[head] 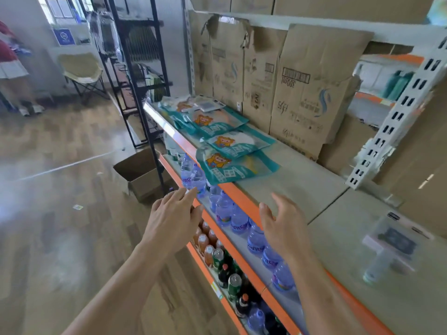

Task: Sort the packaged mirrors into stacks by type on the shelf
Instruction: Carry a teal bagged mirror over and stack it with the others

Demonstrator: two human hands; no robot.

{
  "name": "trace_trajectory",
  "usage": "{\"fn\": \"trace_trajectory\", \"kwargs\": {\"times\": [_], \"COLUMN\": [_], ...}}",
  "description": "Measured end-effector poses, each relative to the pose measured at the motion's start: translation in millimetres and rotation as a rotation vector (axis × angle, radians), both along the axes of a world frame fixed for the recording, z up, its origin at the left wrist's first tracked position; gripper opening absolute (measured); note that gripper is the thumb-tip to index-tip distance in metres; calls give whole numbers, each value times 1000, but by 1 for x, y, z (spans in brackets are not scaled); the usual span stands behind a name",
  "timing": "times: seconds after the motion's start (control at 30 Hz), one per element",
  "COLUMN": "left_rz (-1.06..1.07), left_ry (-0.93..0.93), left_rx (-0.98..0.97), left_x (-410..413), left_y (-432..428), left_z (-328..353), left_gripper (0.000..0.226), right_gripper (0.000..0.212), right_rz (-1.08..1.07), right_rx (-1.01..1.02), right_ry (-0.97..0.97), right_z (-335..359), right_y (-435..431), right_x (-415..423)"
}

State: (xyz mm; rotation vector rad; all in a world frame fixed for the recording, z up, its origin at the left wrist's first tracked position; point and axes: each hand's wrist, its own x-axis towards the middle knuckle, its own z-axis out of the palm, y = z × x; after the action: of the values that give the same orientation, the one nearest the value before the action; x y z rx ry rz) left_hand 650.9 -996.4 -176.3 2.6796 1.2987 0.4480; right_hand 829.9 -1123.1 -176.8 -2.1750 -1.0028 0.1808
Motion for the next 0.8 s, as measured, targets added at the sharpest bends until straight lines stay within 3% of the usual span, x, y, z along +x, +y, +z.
{"fn": "trace_trajectory", "kwargs": {"times": [0.37, 0.67, 0.8], "left_rz": [-41, -84, -92], "left_ry": [68, 37, -70], "left_rx": [-1, -133, -319], "left_x": [47, 63, 75], "left_y": [108, 160, 183], "left_z": [-5, -7, -4], "left_gripper": [46, 44, 43], "right_gripper": [45, 46, 46], "right_rz": [-100, -222, -306], "right_rx": [20, -84, -120], "right_ry": [50, 82, 112], "right_z": [-7, -20, -22], "right_y": [78, 105, 118], "right_x": [47, 68, 74]}}
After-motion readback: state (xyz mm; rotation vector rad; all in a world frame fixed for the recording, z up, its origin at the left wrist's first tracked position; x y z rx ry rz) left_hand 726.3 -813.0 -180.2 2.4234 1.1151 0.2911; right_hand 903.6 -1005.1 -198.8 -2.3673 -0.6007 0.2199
